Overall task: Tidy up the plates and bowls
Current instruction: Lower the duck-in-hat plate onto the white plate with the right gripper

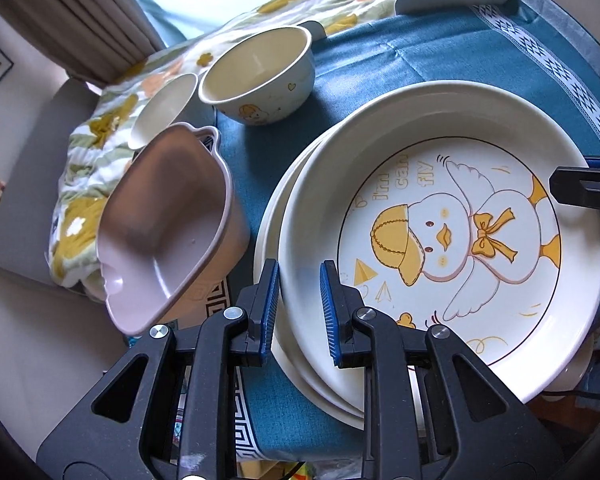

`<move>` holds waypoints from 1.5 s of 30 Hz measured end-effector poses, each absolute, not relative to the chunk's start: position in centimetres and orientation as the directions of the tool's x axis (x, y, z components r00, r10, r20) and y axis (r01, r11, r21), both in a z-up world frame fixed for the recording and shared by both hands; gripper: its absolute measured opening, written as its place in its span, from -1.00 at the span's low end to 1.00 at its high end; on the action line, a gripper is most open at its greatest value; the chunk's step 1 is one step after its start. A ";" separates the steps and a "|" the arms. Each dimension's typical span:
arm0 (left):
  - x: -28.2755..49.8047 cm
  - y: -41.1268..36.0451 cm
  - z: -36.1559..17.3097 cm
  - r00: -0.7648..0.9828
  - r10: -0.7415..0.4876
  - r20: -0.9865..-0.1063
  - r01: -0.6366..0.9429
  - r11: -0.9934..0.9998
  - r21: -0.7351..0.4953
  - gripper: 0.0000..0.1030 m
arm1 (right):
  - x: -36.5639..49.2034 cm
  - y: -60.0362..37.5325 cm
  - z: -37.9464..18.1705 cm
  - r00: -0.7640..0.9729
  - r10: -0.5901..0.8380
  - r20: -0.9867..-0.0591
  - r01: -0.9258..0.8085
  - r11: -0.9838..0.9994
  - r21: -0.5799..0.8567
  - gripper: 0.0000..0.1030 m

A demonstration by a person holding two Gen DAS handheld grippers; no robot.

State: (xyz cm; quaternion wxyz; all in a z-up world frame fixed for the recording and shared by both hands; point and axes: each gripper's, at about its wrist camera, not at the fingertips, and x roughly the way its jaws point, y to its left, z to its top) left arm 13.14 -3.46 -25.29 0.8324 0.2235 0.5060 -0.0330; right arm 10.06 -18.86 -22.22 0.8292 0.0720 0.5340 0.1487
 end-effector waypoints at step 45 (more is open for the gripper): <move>12.2 -2.1 -22.0 0.499 0.143 -0.855 0.125 0.964 0.235 -0.63 | 9.8 -18.5 -21.1 0.431 0.293 -0.853 -0.242 0.949 0.204 -0.76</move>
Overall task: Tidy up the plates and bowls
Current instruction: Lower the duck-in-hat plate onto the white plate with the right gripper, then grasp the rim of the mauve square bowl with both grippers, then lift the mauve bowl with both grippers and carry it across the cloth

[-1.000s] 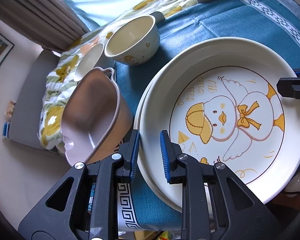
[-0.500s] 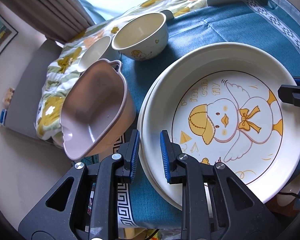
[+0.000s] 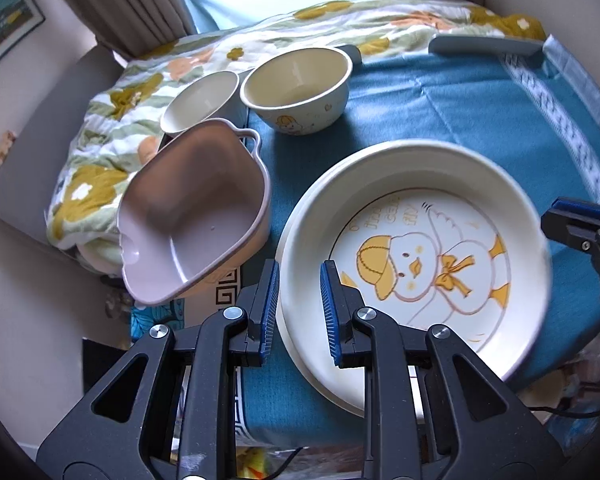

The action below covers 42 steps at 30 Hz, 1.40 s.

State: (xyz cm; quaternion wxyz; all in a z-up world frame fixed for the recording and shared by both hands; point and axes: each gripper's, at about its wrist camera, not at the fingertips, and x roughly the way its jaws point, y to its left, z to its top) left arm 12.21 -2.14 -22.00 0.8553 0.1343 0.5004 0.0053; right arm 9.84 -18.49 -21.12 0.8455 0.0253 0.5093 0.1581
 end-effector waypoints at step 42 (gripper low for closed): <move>18.2 18.5 -27.1 0.396 -0.254 -0.882 -0.227 0.904 -0.363 -0.73 | 25.6 -0.4 -25.3 0.047 0.492 -0.869 -0.471 0.779 0.415 -0.29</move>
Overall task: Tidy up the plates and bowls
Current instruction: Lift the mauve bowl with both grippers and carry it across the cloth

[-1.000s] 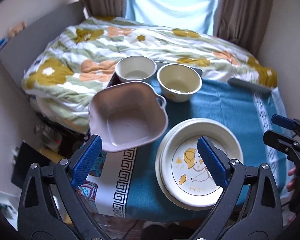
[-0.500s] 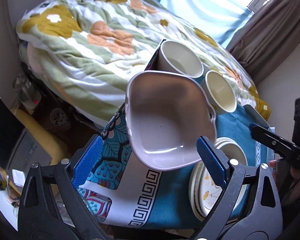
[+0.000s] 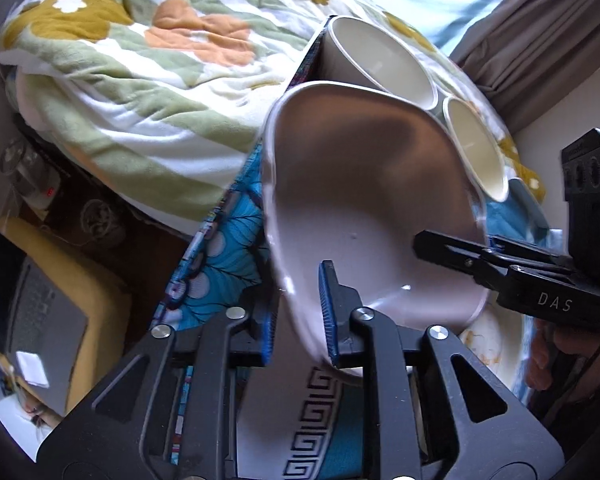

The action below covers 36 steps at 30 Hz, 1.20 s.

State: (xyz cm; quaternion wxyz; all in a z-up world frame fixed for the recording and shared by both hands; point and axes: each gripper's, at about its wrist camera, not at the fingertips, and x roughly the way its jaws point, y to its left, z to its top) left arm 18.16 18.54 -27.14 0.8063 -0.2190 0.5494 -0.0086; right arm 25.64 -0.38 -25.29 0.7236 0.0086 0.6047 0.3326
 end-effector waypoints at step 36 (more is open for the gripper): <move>8.5 -14.9 -15.5 0.463 -0.314 -0.829 0.190 0.949 -0.253 -0.75 | 8.7 -31.7 -13.3 0.470 0.451 -0.759 -0.258 0.892 0.370 -0.66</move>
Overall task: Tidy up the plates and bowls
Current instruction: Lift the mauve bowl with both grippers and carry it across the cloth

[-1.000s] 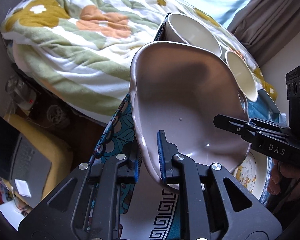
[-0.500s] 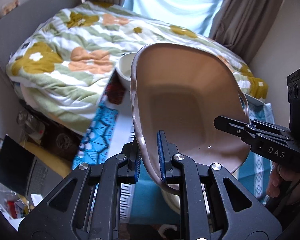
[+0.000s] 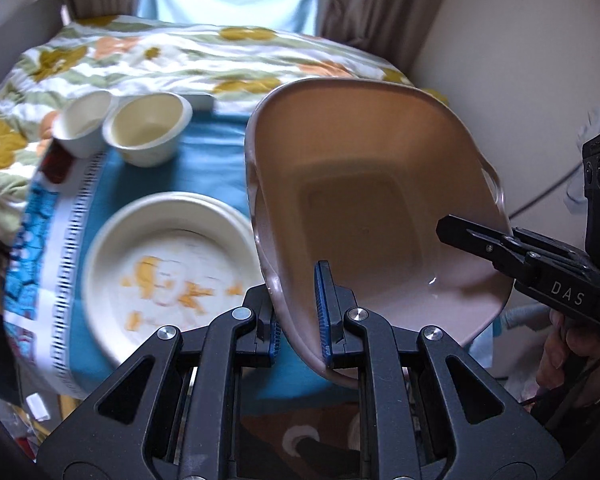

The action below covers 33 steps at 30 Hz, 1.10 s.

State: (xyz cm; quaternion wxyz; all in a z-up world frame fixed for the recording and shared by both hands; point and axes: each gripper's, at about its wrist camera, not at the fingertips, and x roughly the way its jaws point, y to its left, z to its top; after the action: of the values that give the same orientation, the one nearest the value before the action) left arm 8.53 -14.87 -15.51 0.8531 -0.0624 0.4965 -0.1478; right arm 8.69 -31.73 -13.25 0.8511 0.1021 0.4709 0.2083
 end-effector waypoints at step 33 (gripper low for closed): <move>13.1 -27.3 -26.2 0.322 -0.263 -0.909 0.265 0.947 -0.180 -0.74 | 10.7 -44.1 -25.0 0.395 0.371 -0.841 -0.057 0.923 0.380 -0.66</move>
State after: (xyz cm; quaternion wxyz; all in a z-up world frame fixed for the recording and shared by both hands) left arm 13.09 -27.27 -26.22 0.8130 0.0010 0.5591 -0.1624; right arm 10.66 -44.13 -24.98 0.8222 0.1466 0.5344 0.1301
